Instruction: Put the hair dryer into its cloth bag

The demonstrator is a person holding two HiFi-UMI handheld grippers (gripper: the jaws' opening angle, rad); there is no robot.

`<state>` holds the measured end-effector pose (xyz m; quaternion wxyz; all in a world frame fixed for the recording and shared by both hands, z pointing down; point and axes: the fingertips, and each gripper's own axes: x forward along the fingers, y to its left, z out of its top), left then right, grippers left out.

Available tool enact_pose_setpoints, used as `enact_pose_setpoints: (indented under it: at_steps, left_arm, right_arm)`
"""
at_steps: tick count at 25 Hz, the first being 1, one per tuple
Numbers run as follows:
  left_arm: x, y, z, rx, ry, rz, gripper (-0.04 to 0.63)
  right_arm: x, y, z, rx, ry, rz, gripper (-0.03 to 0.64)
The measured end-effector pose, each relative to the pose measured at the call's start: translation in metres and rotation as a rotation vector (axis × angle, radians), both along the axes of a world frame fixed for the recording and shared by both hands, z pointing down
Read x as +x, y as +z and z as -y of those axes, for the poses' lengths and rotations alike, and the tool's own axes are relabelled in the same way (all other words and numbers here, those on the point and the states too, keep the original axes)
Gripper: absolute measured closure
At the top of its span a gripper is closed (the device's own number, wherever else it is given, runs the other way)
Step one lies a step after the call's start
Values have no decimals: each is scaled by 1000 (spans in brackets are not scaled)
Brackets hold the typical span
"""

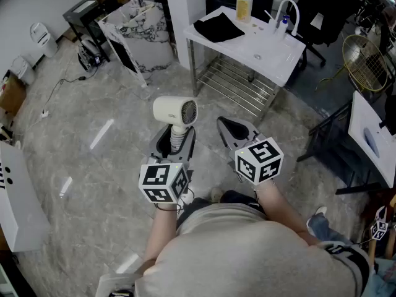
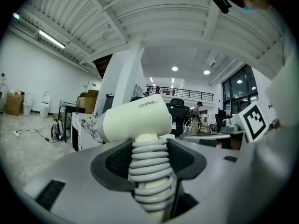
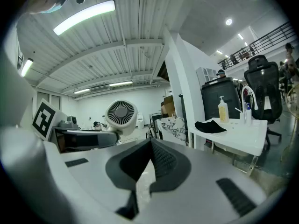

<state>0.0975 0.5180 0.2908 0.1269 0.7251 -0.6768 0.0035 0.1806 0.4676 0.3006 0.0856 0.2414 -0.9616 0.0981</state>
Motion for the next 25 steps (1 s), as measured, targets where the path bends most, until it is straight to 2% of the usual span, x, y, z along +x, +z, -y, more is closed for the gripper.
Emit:
enact_pose_setpoints:
  at_steps: [3, 10, 18, 25]
  left_arm:
    - [2, 7, 1, -13, 9, 28, 368]
    - [8, 18, 5, -40, 36, 44, 368]
    - [12, 17, 11, -29, 39, 22, 368]
    - [13, 21, 18, -48, 31, 8, 368]
  right_arm:
    - [-3, 9, -1, -4, -6, -9, 618]
    - [-2, 4, 7, 30, 13, -8, 618]
    - [0, 5, 9, 2, 7, 51, 618]
    - [1, 6, 17, 43, -23, 37, 618]
